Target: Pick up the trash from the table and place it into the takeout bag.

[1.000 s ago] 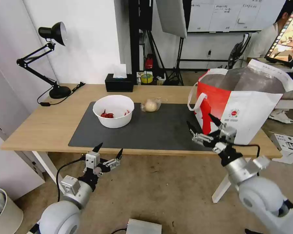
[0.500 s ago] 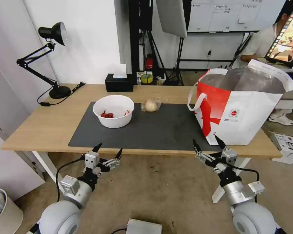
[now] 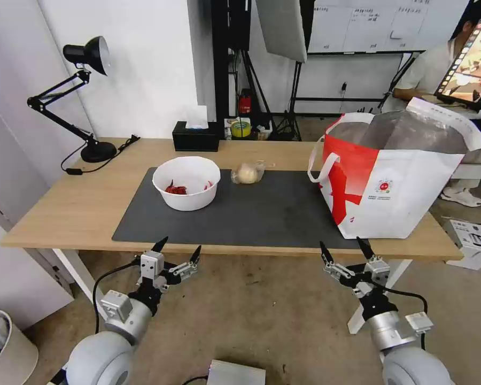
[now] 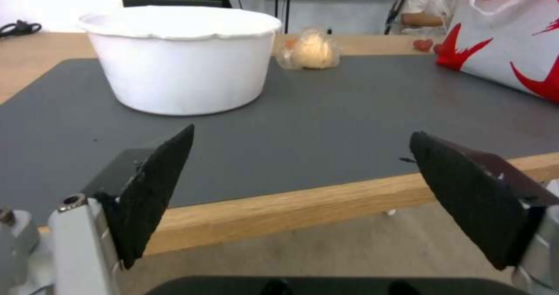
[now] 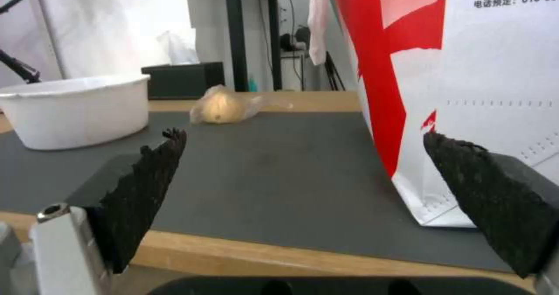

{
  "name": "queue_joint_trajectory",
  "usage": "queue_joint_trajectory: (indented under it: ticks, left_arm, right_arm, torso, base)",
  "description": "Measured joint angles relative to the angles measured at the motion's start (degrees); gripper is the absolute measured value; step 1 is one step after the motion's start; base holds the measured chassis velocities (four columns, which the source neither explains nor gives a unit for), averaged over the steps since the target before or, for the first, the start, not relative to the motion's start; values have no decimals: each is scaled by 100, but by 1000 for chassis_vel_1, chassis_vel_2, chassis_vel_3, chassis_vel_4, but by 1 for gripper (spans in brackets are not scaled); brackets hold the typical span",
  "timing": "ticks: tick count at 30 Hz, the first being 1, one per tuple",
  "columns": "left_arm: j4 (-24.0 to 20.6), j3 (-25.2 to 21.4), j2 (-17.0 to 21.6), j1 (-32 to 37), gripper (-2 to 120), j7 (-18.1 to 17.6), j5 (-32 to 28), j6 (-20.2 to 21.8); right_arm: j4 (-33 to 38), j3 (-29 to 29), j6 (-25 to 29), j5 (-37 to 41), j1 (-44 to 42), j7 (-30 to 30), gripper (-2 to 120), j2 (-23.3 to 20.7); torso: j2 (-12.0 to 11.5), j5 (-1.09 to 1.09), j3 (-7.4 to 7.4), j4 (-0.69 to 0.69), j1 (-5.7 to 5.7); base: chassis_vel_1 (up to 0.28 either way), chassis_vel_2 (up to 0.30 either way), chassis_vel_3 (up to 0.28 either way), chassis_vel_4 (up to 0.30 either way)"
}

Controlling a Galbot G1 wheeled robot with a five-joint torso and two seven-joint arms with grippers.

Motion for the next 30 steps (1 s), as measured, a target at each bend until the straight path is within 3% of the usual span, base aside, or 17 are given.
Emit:
queue_joint_trajectory:
  ticks: [12, 17, 20, 24, 30]
  left_arm:
    - [40, 45, -116, 44, 100, 40, 81, -15]
    - [40, 22, -86, 42, 100, 48, 84, -30]
    - [34, 21, -41, 28, 100, 50, 74, -31]
    - [-24, -77, 5, 87, 100, 46, 63, -35]
    - [-76, -124, 12, 110, 100, 11, 59, -36]
  right_arm:
    - [-107, -205, -11, 31, 157, 6, 100, -135]
    - [-27, -409, -238, 541, 550, 6, 100, -422]
    - [-6, -537, -381, 872, 919, 2, 100, -657]
    - [-159, -1132, -734, 1637, 2080, 71, 100, -1227]
    - [-597, -1929, -1017, 2247, 3495, 213, 100, -1533]
  torso:
    - [-1, 0, 0, 0, 0]
    - [0, 1, 0, 0, 0]
    - [-1, 1, 0, -1, 0]
    - [-1, 1, 1, 1, 0]
    - [-1, 0, 1, 0, 0]
  base:
    - [0, 0, 0, 0]
    - [0, 0, 0, 0]
    - [0, 0, 0, 0]
    - [0, 0, 0, 0]
    - [0, 0, 0, 0]
